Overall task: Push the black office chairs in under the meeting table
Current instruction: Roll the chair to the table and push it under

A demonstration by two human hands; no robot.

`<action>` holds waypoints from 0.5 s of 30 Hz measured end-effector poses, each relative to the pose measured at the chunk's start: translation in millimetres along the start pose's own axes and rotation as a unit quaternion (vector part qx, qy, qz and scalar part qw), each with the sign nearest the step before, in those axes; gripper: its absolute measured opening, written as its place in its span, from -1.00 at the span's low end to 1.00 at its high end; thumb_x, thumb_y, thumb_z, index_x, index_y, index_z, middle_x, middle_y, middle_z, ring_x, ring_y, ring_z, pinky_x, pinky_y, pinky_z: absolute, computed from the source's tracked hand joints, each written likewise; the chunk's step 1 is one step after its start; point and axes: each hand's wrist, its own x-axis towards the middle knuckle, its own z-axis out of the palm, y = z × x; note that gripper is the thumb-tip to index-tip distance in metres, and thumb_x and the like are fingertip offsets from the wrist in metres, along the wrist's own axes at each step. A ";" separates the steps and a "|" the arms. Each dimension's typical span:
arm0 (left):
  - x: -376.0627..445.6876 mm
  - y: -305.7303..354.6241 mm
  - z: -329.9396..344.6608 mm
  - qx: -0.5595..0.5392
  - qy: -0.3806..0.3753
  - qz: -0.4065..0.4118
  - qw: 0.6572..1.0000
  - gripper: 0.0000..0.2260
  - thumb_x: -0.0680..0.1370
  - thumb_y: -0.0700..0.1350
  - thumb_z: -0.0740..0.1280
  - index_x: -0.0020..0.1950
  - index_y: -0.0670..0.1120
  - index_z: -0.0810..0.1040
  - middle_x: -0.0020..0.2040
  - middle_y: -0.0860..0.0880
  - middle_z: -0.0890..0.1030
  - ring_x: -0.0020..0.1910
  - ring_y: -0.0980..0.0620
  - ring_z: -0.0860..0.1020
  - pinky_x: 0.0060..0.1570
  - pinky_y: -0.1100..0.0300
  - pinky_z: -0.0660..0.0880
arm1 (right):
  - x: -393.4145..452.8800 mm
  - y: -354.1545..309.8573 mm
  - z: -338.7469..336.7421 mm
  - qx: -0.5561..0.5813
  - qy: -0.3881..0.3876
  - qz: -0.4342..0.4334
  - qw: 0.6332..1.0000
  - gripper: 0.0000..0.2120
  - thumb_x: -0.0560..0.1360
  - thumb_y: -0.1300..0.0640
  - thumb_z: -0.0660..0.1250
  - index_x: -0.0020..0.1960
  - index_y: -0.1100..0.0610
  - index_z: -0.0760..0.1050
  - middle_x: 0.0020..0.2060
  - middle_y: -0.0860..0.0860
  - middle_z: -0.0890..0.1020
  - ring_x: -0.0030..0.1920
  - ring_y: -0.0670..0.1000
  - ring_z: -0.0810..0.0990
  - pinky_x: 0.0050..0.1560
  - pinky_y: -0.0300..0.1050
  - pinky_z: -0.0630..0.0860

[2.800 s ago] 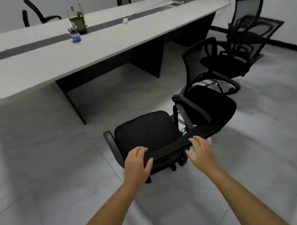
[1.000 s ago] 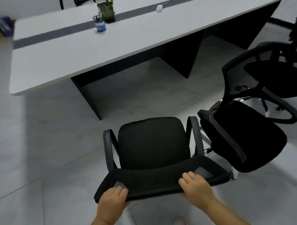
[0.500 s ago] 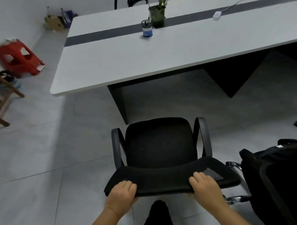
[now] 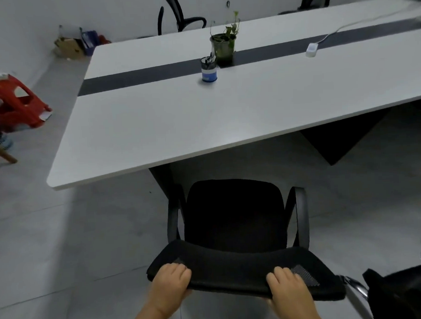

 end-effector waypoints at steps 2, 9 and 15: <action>20.9 -11.0 0.9 -0.009 -0.021 -0.023 0.999 -0.28 -0.17 0.09 0.61 -0.20 -0.02 0.29 -0.46 0.08 0.56 -0.50 0.10 0.52 -0.25 0.24 0.24 | 20.3 5.7 2.4 0.001 0.010 -0.014 1.000 -0.37 -0.17 -0.08 0.52 -0.29 0.03 0.21 -0.44 0.00 0.42 -0.43 0.01 0.40 -0.52 -0.21 0.33; 99.6 -15.3 8.9 -0.029 -0.028 -0.081 0.996 -0.30 -0.14 0.08 0.63 -0.20 0.00 0.28 -0.45 0.10 0.51 -0.37 0.15 0.37 -0.25 0.28 0.22 | 101.1 65.5 4.8 -0.046 0.094 -0.065 0.992 -0.89 0.20 0.10 0.15 -0.44 0.09 0.41 -0.53 0.00 0.43 -0.40 0.04 0.30 -0.57 -0.23 0.33; 142.5 -8.8 34.1 -0.023 -0.050 -0.110 0.992 -0.39 -0.09 0.13 0.50 -0.21 -0.01 0.27 -0.42 0.06 0.48 -0.36 0.12 0.34 -0.30 0.23 0.19 | 155.0 118.1 3.1 -0.033 0.146 -0.113 0.982 -0.94 0.15 0.17 0.14 -0.39 0.08 0.37 -0.50 0.00 0.41 -0.37 0.04 0.24 -0.43 -0.25 0.22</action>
